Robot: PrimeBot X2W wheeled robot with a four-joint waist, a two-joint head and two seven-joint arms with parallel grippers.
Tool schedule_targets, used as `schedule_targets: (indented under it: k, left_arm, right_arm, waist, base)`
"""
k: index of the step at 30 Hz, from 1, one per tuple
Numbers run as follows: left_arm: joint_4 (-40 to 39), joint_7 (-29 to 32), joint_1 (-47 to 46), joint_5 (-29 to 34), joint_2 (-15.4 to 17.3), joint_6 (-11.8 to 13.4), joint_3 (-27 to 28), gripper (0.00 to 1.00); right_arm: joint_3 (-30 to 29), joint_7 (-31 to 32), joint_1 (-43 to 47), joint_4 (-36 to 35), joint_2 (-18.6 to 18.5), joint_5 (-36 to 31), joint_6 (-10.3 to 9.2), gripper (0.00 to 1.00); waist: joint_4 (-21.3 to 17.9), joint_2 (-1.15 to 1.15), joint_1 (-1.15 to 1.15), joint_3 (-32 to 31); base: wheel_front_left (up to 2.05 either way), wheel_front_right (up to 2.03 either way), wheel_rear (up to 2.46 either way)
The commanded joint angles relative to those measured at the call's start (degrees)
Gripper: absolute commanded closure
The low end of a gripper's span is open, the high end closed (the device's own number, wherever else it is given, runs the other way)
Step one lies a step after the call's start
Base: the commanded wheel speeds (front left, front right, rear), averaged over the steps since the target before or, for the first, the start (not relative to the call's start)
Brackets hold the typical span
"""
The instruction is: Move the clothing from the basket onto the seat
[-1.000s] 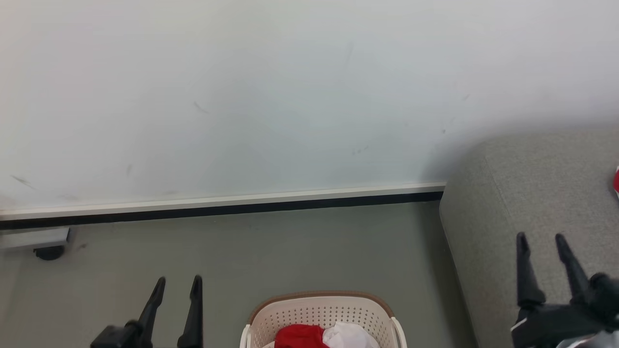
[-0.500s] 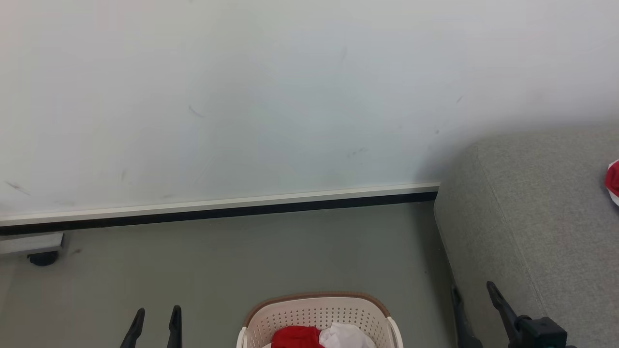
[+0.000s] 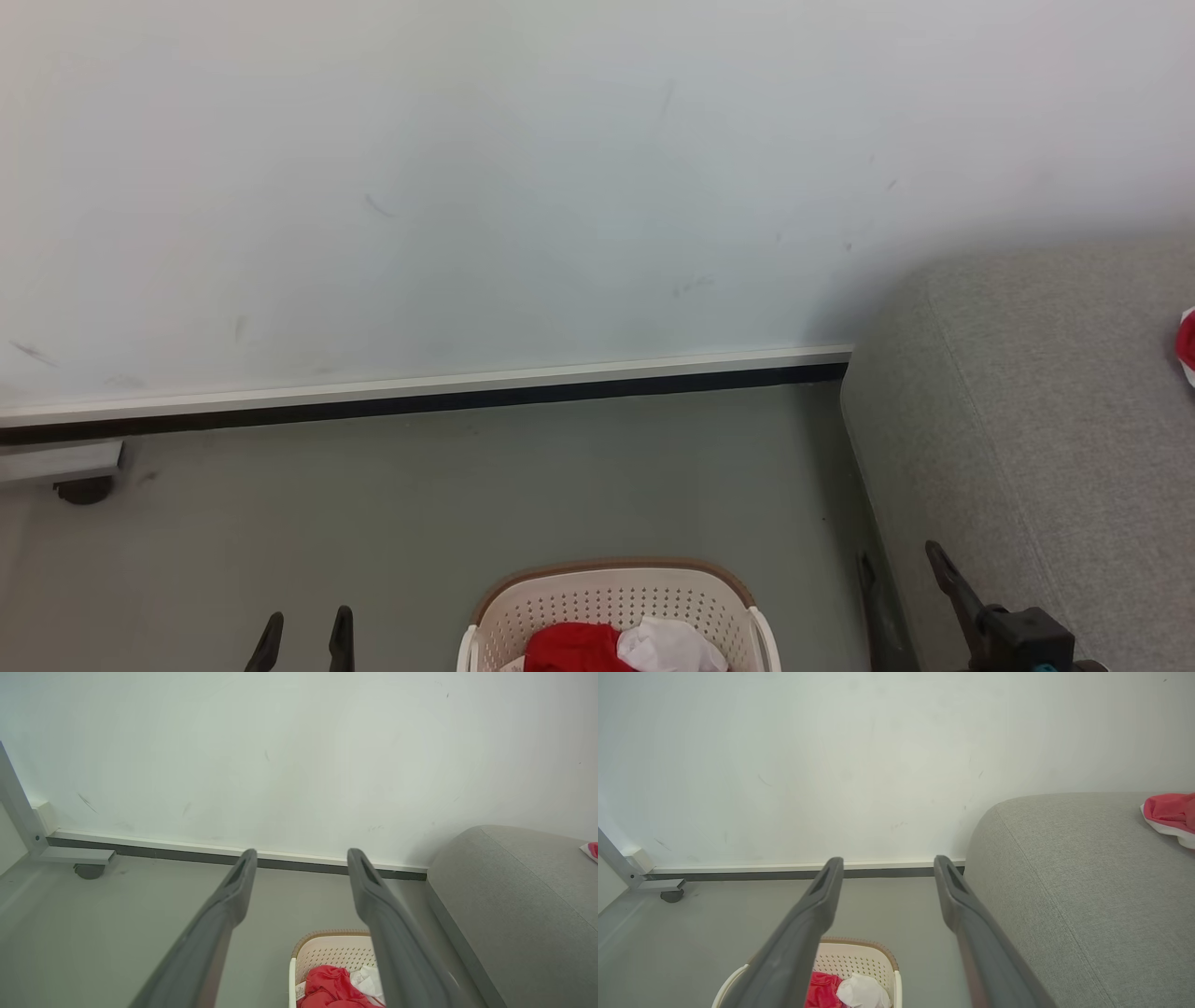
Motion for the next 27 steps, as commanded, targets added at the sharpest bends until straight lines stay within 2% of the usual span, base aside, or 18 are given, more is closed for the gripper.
schedule_targets:
  k: [1, 17, 24, 27]
  left_arm:
    - [0.28, -0.28, -0.39, 0.31, -0.21, -0.33, 0.44, 0.00]
    - [1.40, -0.28, -0.65, 1.94, -2.01, -1.89, 1.17, 0.00]
    - [4.88, -0.18, -1.81, 2.60, -2.14, -2.41, 0.13, 0.00]
    - [7.44, 0.56, -3.95, 2.64, -2.20, -2.70, -0.83, 0.00]
  right_arm:
    - [0.14, -0.35, 0.02, 0.10, 0.14, -0.31, 0.00, 0.00]
    - [1.46, -1.07, -1.10, 1.08, -0.18, 0.11, 0.00, 0.00]
    - [2.90, -0.87, -1.75, 0.48, -0.96, 0.32, 0.00, 0.00]
    - [4.26, -0.62, -2.76, -0.27, -1.21, 0.33, 0.00, 0.00]
  waist:
    - [-0.07, 0.00, 0.00, -0.07]
    - [-1.21, 0.00, 0.00, 0.47]
    - [-5.06, 0.00, 0.00, 2.80]
    - [-7.61, 0.00, 0.00, 5.78]
  base:
    - [0.00, 0.00, 0.00]
    - [0.00, 0.00, 0.00]
    - [0.00, 0.00, 0.00]
    - [0.00, 0.00, 0.00]
